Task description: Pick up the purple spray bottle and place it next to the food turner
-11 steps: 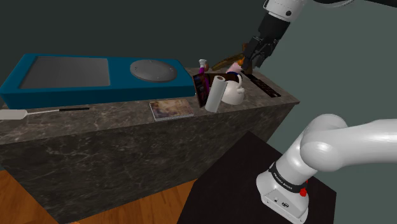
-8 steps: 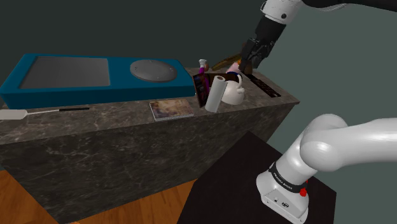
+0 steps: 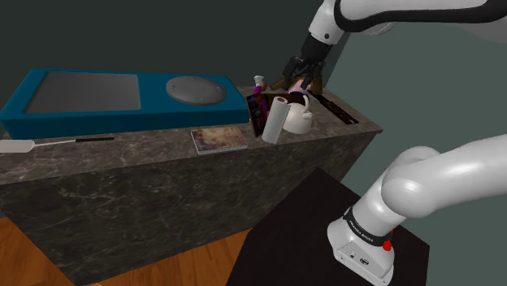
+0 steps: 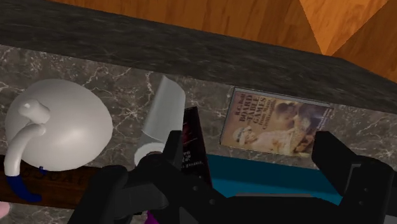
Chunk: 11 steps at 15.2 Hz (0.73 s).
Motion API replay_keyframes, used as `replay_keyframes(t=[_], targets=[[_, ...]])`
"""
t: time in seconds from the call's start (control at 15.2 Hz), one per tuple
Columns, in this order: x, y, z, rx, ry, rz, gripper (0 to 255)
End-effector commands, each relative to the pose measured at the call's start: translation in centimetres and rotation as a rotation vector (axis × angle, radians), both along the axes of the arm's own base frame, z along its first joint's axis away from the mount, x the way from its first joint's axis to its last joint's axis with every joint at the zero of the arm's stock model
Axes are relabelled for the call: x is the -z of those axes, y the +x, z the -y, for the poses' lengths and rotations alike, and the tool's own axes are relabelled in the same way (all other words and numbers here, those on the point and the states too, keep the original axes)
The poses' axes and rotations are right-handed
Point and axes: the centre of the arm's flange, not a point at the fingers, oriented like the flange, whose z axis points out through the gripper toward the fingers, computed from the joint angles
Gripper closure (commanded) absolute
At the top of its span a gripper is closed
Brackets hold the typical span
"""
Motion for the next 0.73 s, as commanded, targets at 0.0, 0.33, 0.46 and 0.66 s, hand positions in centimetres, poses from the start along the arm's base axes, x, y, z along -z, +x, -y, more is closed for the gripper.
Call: replay_keyframes(t=[0.0,0.33,0.46,0.66], targets=[[1.0,1.9,1.4,0.021,0.004,0.017,0],[4.0,6.5,4.3,0.071,0.016,0.053,0],[5.1,8.3,5.6,0.09,0.021,0.067,0],[6.8,11.0,7.5,0.12,0.028,0.088,0]])
